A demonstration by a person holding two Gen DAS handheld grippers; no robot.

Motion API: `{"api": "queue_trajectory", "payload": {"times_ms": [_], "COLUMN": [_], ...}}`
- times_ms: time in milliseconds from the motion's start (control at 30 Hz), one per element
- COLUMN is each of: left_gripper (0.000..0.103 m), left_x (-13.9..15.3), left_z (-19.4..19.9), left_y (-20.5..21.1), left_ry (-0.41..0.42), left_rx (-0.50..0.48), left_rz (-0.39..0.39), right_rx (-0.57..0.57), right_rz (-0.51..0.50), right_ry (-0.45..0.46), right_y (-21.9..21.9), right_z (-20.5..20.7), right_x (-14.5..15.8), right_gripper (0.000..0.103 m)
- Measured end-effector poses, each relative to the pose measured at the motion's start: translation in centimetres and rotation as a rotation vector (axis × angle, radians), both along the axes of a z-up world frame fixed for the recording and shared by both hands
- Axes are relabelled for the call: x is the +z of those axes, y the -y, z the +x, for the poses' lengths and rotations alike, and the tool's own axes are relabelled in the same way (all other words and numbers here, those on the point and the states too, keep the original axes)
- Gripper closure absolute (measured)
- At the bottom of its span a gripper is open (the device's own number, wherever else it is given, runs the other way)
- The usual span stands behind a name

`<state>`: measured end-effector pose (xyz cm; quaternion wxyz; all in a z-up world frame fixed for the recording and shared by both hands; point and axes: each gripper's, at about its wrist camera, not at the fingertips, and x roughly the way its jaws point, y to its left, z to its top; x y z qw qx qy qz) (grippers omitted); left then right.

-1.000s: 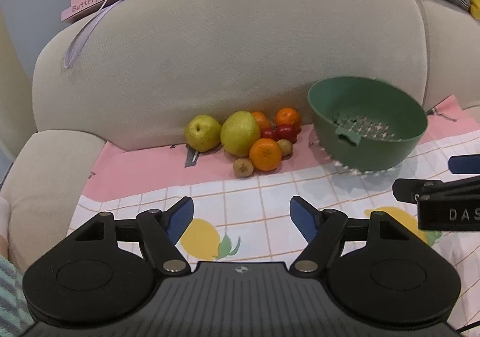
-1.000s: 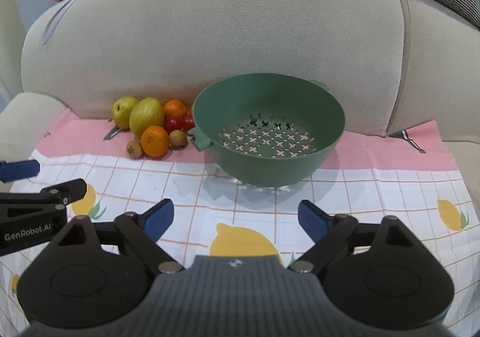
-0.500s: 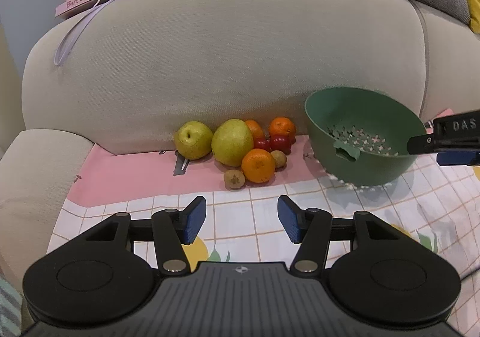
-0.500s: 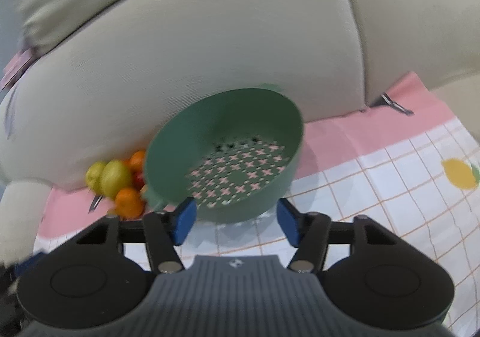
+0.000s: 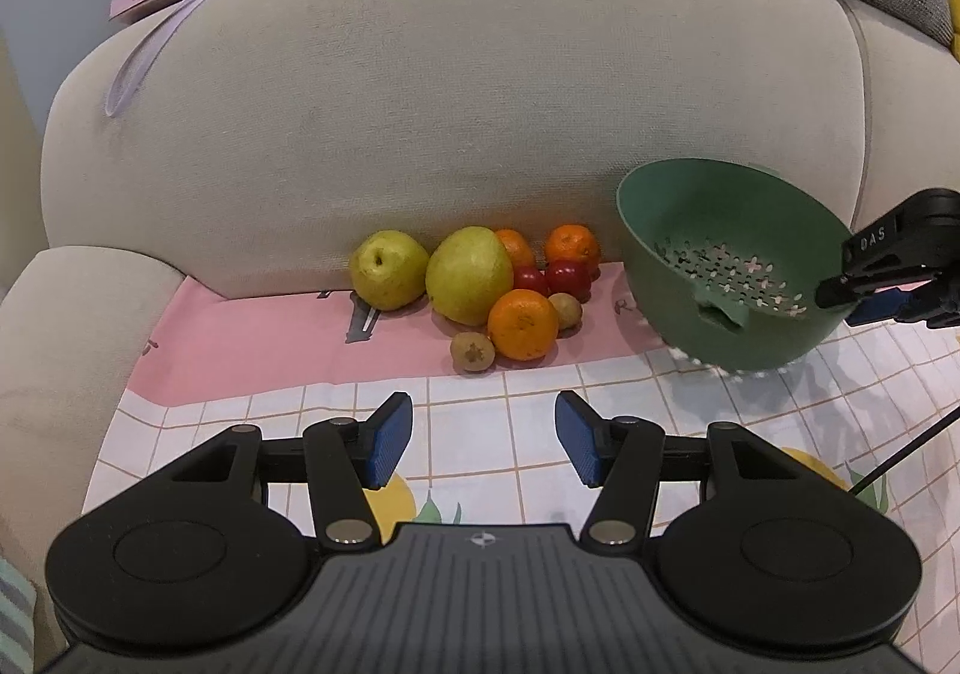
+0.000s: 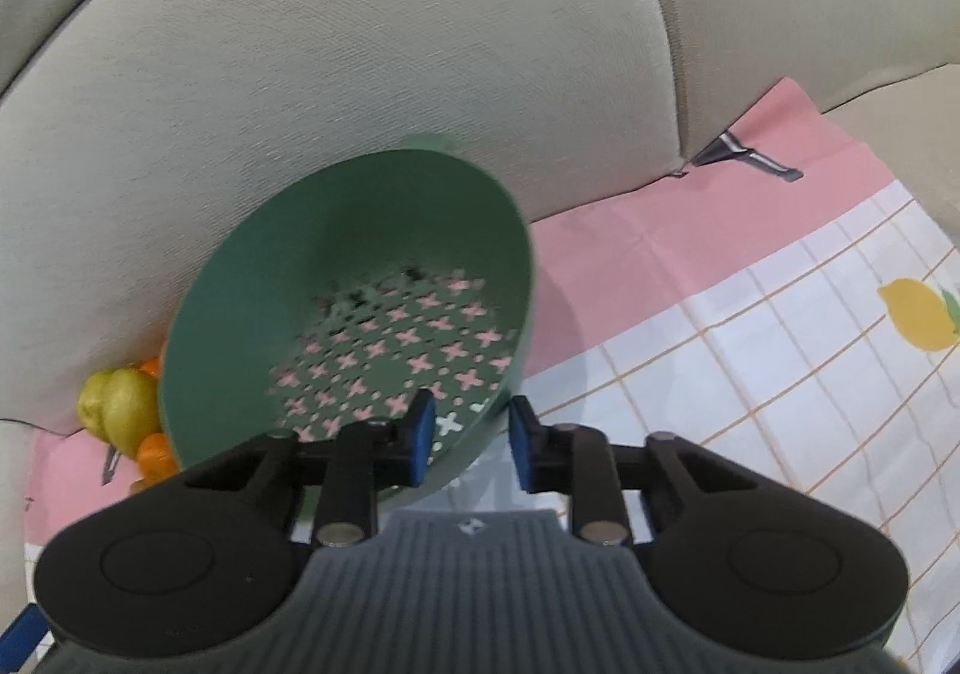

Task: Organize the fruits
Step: 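Grasp the green colander rim with the right tool and slide it toward the fruit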

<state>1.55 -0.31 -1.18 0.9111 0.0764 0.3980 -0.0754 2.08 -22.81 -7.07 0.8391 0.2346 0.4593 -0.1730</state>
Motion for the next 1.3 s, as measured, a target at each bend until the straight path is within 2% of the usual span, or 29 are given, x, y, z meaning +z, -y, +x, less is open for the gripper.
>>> {"api": "queue_trajectory", "payload": {"times_ms": [200, 367, 467, 567, 600, 667, 733, 833, 967, 1033, 1167, 1300], "left_gripper": [0.037, 0.037, 0.037, 0.037, 0.037, 0.037, 0.036, 0.033, 0.032, 0.032, 0.032, 0.032], "left_x": [0.5, 0.8, 0.9, 1.2, 1.3, 1.5, 1.8, 2.2, 2.6, 2.7, 2.7, 2.5], "left_z": [-0.2, -0.1, -0.2, -0.3, -0.3, -0.3, -0.2, -0.1, 0.1, 0.3, 0.8, 1.3], "left_y": [-0.4, -0.5, -0.6, -0.8, -0.9, -1.1, -1.3, -1.8, -2.7, -3.1, -4.0, -4.3], "left_ry": [0.020, 0.024, 0.031, 0.037, 0.039, 0.044, 0.045, 0.045, 0.063, 0.066, 0.051, 0.076], "left_rx": [0.007, 0.007, 0.002, 0.002, 0.002, 0.003, 0.003, 0.012, 0.045, 0.062, 0.090, 0.108], "left_rz": [0.005, -0.010, -0.011, -0.024, -0.030, -0.041, -0.061, -0.094, -0.113, -0.112, -0.126, -0.087], "right_rx": [-0.025, -0.046, -0.019, 0.033, 0.049, 0.079, 0.115, 0.190, 0.317, 0.386, 0.488, 0.560], "right_rz": [-0.098, -0.136, -0.155, -0.221, -0.250, -0.311, -0.346, -0.330, -0.308, -0.305, -0.304, -0.299], "right_ry": [-0.021, -0.041, -0.047, -0.021, -0.010, 0.014, 0.048, 0.124, 0.235, 0.288, 0.326, 0.333], "right_y": [1.6, 2.9, 2.9, 2.1, 1.5, 0.6, -0.4, -2.1, -4.6, -6.2, -9.8, -12.4], "right_z": [-0.8, -2.0, -2.1, -2.0, -2.2, -2.5, -2.7, -3.1, -3.4, -3.7, -3.5, -3.2], "right_x": [0.6, 0.7, 0.9, 1.4, 1.9, 2.6, 3.2, 4.1, 4.7, 4.9, 5.4, 4.9], "right_gripper": [0.102, 0.103, 0.103, 0.093, 0.084, 0.077, 0.077, 0.076, 0.066, 0.066, 0.065, 0.065]}}
